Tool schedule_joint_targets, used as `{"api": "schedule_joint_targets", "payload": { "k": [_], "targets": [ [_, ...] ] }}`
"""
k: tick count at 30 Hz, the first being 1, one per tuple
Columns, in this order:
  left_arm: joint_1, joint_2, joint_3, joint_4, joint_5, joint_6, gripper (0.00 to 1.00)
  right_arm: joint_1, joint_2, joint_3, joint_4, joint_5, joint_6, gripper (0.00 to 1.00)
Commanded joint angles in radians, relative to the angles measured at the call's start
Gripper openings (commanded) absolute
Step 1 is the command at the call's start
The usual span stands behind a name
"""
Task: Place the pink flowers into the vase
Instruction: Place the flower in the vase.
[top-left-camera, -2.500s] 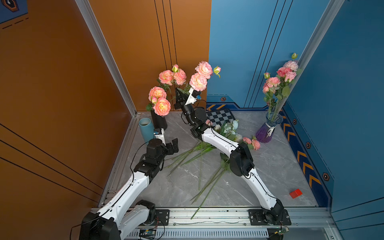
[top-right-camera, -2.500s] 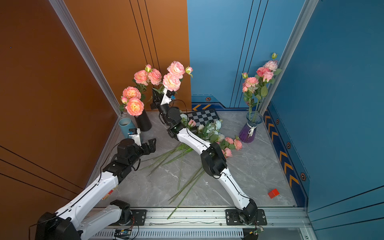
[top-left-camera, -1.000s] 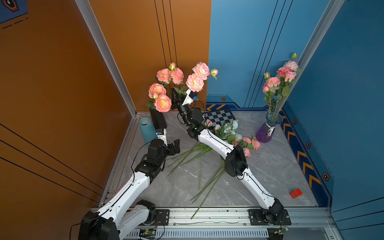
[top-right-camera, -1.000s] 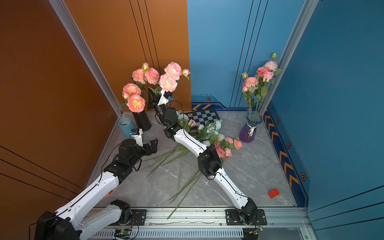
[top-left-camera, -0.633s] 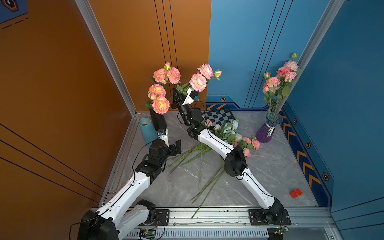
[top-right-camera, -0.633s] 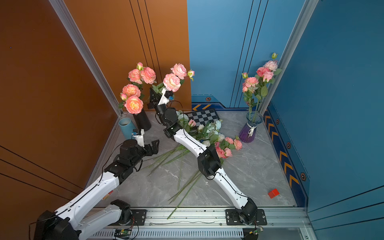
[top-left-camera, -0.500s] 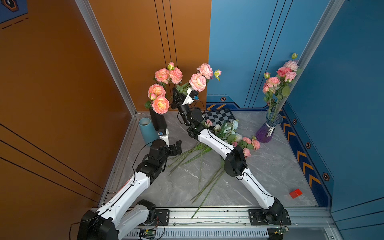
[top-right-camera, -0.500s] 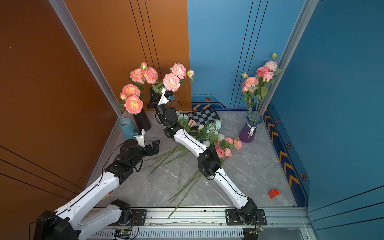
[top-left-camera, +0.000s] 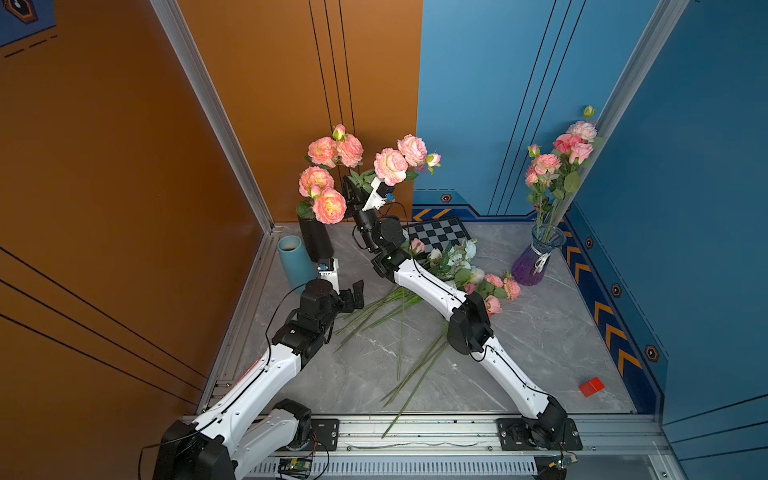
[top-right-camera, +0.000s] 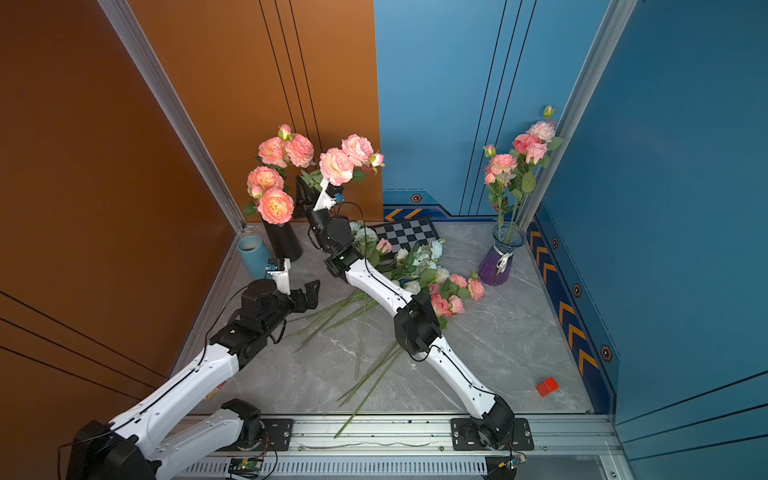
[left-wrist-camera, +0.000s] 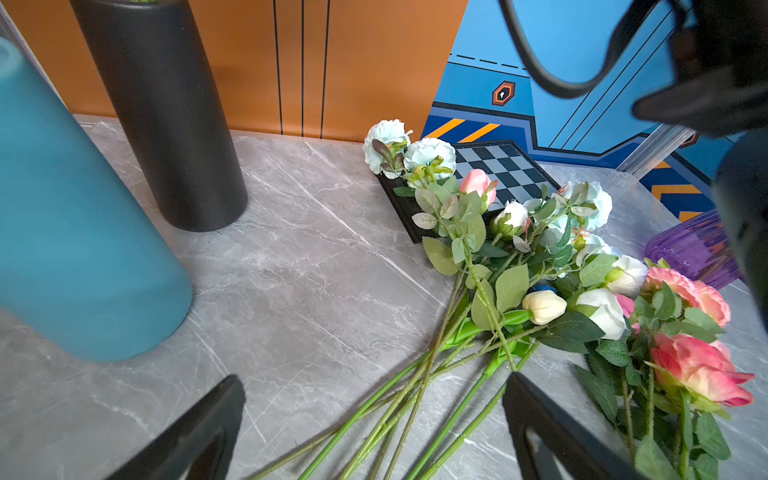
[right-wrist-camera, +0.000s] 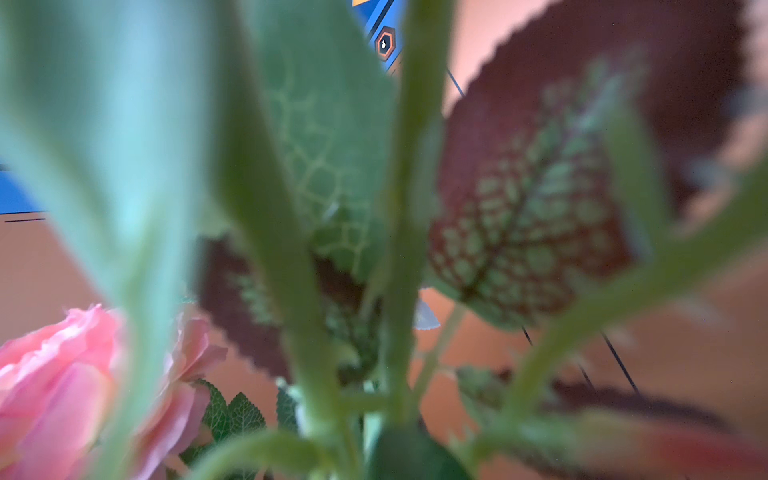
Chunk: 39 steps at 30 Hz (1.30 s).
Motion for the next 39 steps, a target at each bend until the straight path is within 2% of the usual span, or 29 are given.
{"api": "schedule_joint_targets", "payload": {
  "k": [1,4,8,11,14,20,24,29,39],
  "targets": [
    [-0.015,0.026,0.058,0.014,-0.043,0.006,0.99,0.006,0.015,0.020,-0.036,-0.017,-0.007,0.16],
    [-0.018,0.084,0.076,0.117,-0.066,-0.045,0.98,0.005,-0.016,-0.013,-0.056,-0.025,-0.001,0.15],
    [-0.033,0.177,0.026,0.442,-0.144,-0.035,0.99,-0.002,-0.069,-0.072,-0.079,-0.062,0.015,0.15],
    [-0.050,0.253,0.017,0.664,-0.212,0.121,0.99,-0.011,-0.095,-0.107,-0.088,-0.078,0.033,0.16],
    [-0.044,0.355,0.014,0.855,-0.222,0.260,0.99,-0.022,-0.099,-0.106,-0.090,-0.089,0.064,0.16],
    [-0.040,0.493,-0.021,1.072,-0.308,0.465,0.99,-0.034,-0.115,-0.107,-0.101,-0.121,0.073,0.15],
    [-0.039,0.630,-0.032,1.354,-0.327,0.635,0.99,-0.041,-0.117,-0.103,-0.101,-0.129,0.084,0.15],
    [-0.038,0.706,0.059,1.355,-0.302,0.727,1.00,-0.045,-0.114,-0.092,-0.111,-0.143,0.080,0.15],
    [-0.027,0.732,0.102,1.354,-0.260,0.726,0.99,-0.045,-0.097,-0.067,-0.110,-0.158,0.073,0.15]
  ]
}}
